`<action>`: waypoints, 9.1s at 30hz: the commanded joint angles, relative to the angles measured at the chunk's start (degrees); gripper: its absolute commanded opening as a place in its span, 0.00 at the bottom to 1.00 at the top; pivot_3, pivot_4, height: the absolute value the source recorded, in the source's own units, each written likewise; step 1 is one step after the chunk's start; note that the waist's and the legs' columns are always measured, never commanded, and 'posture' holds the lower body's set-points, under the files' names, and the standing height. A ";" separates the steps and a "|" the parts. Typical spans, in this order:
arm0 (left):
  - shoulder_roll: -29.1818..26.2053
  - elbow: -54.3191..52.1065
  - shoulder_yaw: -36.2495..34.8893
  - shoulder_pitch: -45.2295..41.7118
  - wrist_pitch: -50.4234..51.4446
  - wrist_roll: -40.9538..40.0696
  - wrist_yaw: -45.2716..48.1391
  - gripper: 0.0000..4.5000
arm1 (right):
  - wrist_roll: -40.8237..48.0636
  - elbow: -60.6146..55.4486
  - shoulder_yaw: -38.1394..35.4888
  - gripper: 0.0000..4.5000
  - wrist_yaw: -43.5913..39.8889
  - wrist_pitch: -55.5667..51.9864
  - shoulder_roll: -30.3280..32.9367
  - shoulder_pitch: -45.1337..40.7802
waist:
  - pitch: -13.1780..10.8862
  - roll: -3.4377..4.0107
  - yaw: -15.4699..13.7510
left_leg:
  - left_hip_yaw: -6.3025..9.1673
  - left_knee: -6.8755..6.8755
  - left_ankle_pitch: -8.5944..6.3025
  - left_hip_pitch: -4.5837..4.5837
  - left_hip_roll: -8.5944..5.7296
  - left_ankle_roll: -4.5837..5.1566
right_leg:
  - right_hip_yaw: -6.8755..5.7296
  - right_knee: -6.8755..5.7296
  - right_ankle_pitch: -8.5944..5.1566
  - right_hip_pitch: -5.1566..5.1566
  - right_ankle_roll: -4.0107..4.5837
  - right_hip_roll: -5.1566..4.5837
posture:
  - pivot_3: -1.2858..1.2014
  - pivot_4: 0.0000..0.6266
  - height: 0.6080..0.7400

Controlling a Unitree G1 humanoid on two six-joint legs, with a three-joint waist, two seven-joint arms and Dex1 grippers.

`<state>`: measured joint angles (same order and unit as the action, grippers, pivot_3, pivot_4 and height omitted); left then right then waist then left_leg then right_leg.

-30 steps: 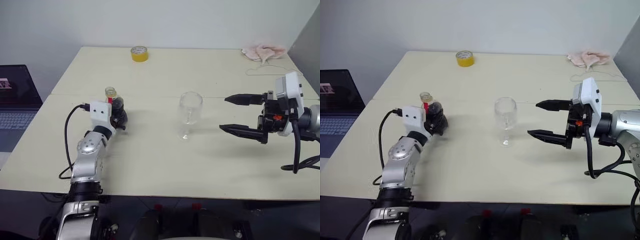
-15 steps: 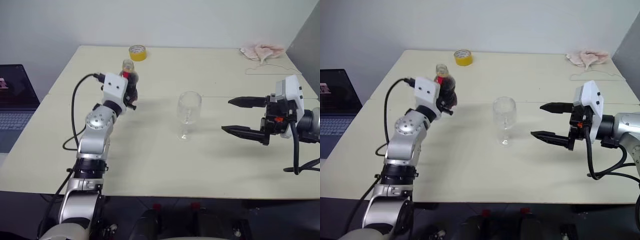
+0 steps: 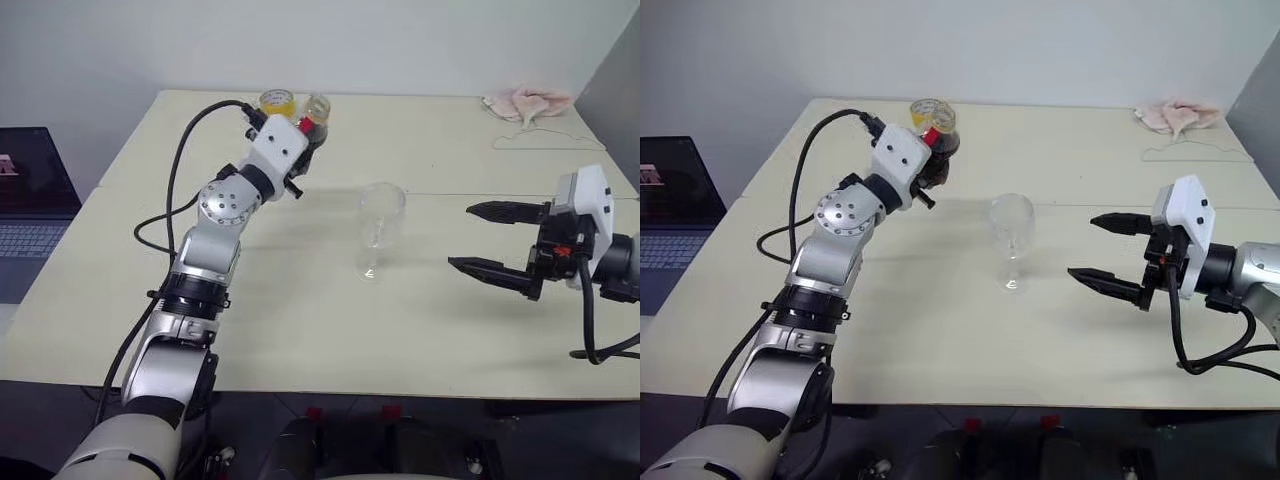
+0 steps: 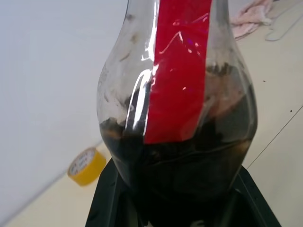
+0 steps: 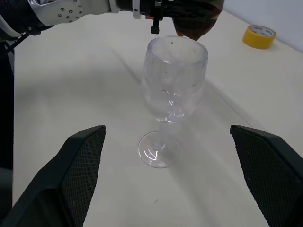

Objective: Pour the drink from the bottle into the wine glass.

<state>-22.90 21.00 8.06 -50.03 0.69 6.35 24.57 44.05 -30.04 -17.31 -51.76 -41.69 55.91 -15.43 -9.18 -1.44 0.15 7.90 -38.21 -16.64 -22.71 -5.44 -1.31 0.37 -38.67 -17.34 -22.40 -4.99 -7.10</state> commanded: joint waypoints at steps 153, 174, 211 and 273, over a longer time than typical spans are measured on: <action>-11.62 17.69 11.69 -16.27 -45.38 33.69 -14.40 0.20 | 1.45 -6.10 -1.72 1.00 8.38 2.05 -3.39 3.47 | 0.00 0.00 0.46 | 0.61 -0.58 -0.02 -0.32 -0.14 0.03 | -0.61 -0.29 0.00 0.08 -0.01 -0.07 | 0.52 0.24 1.00; -5.07 16.45 5.54 -12.86 -38.20 15.87 -5.95 0.20 | 0.91 -5.79 -1.13 1.00 8.04 2.06 -3.04 3.53 | 0.01 0.01 0.74 | 0.84 -0.66 -0.02 -0.40 -0.20 0.03 | -0.83 -0.30 0.00 0.11 -0.01 -0.15 | 0.52 0.24 1.00; 3.08 42.83 -25.37 -5.48 -16.23 -14.97 -15.16 0.20 | 0.35 -2.11 0.79 1.00 2.97 1.32 -1.33 -2.25 | 0.06 0.00 1.29 | 1.13 -0.73 -0.01 -0.48 -0.33 0.02 | -1.02 -0.34 0.00 0.14 -0.01 -0.27 | 0.52 0.24 1.00; -32.04 -40.43 -28.61 32.91 40.72 -49.40 29.90 1.00 | -5.42 13.88 1.05 1.00 -10.16 8.97 3.74 -5.17 | 0.18 0.43 1.62 | 1.02 -0.56 -0.02 -0.31 -0.14 0.00 | -0.89 -0.18 -0.01 0.22 0.02 -0.15 | 0.52 0.24 1.00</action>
<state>-53.87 -17.60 -19.19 -16.75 40.06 -40.55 50.92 38.95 -15.97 -14.69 -60.65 -34.16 58.66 -19.48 -9.01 -1.01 1.76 8.92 -38.76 -16.66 -23.00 -5.59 -1.31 -0.51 -38.83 -17.35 -22.14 -4.97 -7.26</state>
